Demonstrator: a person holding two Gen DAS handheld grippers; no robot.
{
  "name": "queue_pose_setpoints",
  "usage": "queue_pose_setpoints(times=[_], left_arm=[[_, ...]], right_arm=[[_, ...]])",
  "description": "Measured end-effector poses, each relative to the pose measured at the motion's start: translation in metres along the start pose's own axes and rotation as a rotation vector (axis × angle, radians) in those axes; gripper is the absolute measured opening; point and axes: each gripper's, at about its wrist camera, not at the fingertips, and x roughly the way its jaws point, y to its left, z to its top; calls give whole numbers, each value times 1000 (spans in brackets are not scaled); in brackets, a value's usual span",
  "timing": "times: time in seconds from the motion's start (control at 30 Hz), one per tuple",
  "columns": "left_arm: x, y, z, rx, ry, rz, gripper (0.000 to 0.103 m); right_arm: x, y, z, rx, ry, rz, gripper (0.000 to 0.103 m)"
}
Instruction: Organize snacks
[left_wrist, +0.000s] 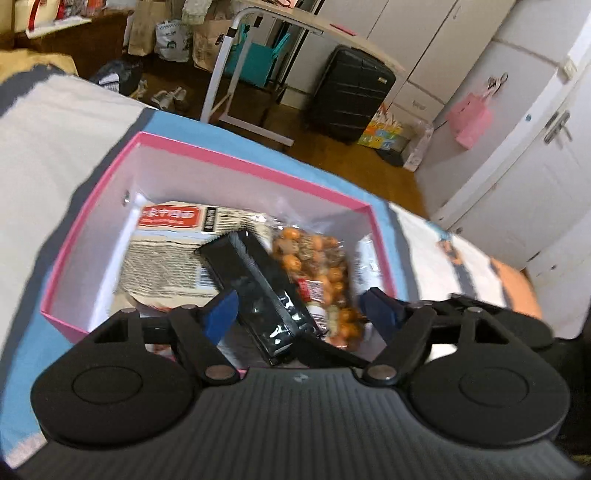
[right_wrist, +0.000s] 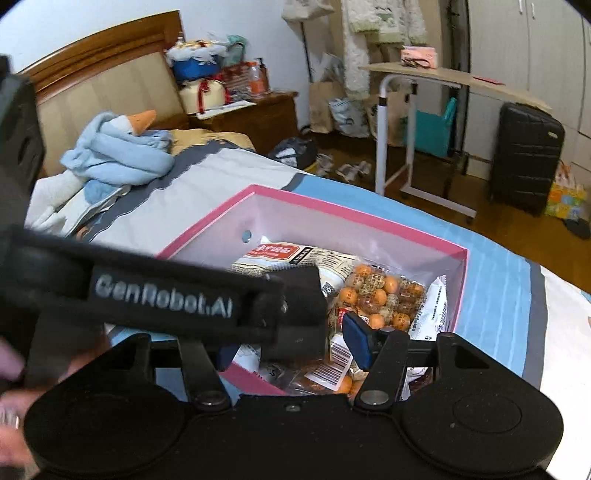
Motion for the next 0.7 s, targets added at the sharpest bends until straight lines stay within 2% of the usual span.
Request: queue_pose_setpoints(times=[0.1,0.2,0.33,0.5,0.63,0.7], left_arm=[[-1,7,0,-18,-1,15,76],[-3,11,-2,-25,-5,28,76],[-15,1,-6,23,-37,61,76],[-43,-14,-17,27,-26,14,76],[-77,-39,-19,95,-112,70,76],[-93,-51,-21,124,-140,64,76]], right_arm=[[-7,-4,-10,-32,-29,-17,65],[-18,-13,-18,-1,-36,-20,65],[-36,-21,-22,36,-61,-48,65],[-74,-21,-21,-6,-124,-99,65],[-117,-22,-7,-59,-180,-194,66],[-138,-24,-3,-54,-201,-227,69]])
